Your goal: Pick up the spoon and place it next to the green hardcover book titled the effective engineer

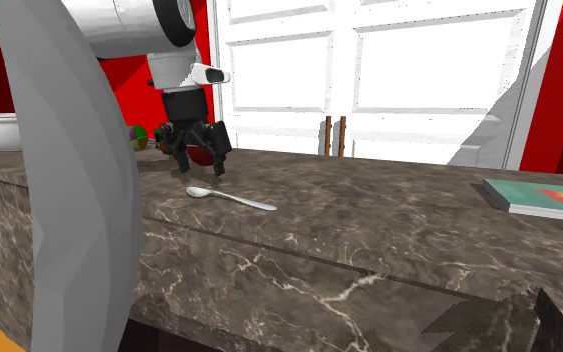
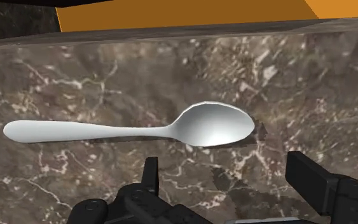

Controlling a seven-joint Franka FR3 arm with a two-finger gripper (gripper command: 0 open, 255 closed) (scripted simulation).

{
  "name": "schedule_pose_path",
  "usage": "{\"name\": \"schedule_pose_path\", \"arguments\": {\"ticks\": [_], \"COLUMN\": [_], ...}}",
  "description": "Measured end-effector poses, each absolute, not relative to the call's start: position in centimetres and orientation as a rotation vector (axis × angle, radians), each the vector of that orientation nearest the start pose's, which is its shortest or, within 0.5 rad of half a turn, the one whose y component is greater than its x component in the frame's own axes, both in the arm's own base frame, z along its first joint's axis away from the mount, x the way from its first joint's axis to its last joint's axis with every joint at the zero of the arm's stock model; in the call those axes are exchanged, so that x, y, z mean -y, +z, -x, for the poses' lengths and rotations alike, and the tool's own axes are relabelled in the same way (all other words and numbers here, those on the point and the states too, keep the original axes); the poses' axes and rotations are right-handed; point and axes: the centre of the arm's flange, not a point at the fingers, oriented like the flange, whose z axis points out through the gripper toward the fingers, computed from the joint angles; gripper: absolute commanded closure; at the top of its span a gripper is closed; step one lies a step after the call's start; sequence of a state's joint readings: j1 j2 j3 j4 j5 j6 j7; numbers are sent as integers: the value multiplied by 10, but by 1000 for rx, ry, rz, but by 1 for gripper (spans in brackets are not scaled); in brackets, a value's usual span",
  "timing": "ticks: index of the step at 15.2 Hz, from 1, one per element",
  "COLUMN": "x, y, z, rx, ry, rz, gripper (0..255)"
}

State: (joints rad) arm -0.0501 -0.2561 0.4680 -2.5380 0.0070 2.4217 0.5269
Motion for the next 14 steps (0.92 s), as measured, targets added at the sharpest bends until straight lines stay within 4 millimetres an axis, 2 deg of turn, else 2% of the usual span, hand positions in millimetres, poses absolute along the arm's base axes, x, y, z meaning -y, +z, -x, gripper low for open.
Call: {"name": "schedule_pose_path", "arguments": {"ticks": [6, 12, 13, 14], "x": [-178, -180, -180, -180], "y": [335, 332, 332, 332], "z": [-415, -416, -416, -416], "rx": [-196, -195, -195, -195], "ry": [-244, -244, -244, -244], "rz": [3173, 3172, 3172, 3172], "gripper": [0, 0, 255, 255]}}
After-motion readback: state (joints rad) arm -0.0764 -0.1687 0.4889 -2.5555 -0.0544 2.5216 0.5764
